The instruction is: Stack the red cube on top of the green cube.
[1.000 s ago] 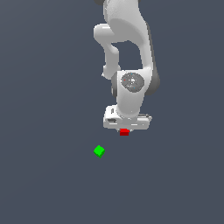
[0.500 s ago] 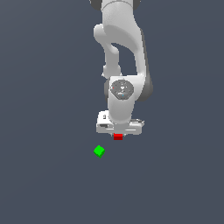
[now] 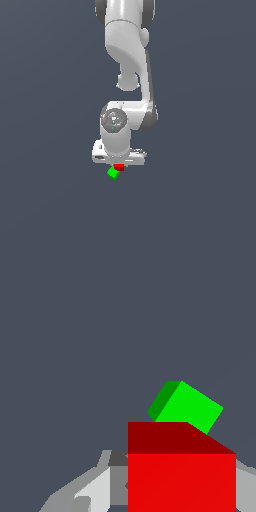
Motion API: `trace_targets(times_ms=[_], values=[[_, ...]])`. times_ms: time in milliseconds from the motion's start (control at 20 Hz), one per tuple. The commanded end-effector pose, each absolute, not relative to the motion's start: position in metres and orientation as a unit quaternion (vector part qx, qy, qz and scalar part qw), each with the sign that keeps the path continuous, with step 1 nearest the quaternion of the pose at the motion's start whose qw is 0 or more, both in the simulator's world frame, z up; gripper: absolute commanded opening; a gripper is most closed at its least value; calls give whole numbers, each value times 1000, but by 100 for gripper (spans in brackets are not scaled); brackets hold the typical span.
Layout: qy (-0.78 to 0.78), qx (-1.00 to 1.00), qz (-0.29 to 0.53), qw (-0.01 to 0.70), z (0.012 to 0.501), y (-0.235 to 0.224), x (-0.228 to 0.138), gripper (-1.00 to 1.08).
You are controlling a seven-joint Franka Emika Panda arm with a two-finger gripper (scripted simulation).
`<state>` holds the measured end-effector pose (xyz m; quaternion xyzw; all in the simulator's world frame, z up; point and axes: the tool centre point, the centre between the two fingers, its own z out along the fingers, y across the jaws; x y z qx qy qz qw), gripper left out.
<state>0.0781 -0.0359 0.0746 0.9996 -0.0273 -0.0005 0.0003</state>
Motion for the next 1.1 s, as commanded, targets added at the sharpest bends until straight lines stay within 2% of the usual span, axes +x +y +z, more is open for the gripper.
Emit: trace_targets(times_ms=[0, 550, 600, 1050], values=[[-26, 1000, 0, 0, 70, -47, 86, -100], [-26, 1000, 0, 0, 62, -65, 98, -100], [-26, 1000, 0, 0, 62, -65, 98, 100], [-26, 1000, 0, 0, 62, -65, 98, 100]])
